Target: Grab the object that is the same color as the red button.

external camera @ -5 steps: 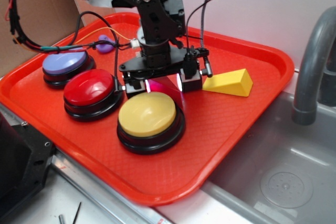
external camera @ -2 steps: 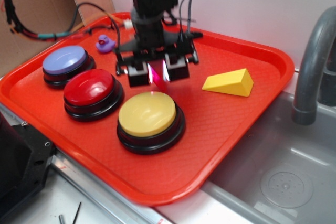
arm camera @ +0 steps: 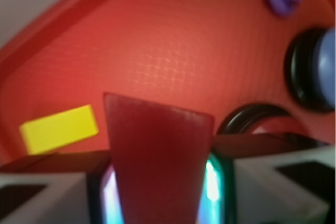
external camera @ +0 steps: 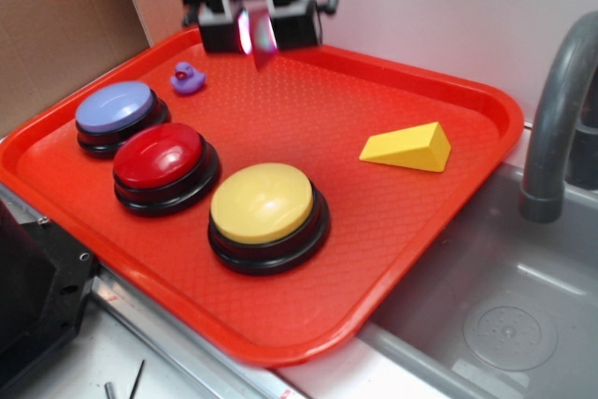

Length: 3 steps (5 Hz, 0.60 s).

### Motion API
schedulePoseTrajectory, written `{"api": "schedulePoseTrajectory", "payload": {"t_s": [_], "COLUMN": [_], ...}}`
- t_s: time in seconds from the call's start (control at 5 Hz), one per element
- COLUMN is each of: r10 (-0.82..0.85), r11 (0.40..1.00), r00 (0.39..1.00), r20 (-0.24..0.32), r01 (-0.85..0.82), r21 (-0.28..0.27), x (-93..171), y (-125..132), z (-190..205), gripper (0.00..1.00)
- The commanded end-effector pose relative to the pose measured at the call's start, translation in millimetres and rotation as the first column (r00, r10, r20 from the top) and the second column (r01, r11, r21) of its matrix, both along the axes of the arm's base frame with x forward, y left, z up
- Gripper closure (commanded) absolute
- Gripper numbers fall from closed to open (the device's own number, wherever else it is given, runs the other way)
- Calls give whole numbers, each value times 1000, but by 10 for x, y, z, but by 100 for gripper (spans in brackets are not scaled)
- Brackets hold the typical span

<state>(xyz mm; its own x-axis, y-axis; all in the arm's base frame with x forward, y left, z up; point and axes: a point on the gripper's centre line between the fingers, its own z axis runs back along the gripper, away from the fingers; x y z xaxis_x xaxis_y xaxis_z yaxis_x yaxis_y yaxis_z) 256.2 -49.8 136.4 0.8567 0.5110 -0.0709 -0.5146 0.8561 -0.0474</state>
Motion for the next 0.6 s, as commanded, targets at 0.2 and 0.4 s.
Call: {"api": "schedulePoseTrajectory", "payload": {"t_s": [0.2,0.4], "r10": [-80,-62], "r11": [997,998], "r00": [988,988], "r20": [131,139], "r01": [77,59], "r21": [30,25], "x": [26,72], "y": [214,263], "z": [748,627], "gripper": [100,100]}}
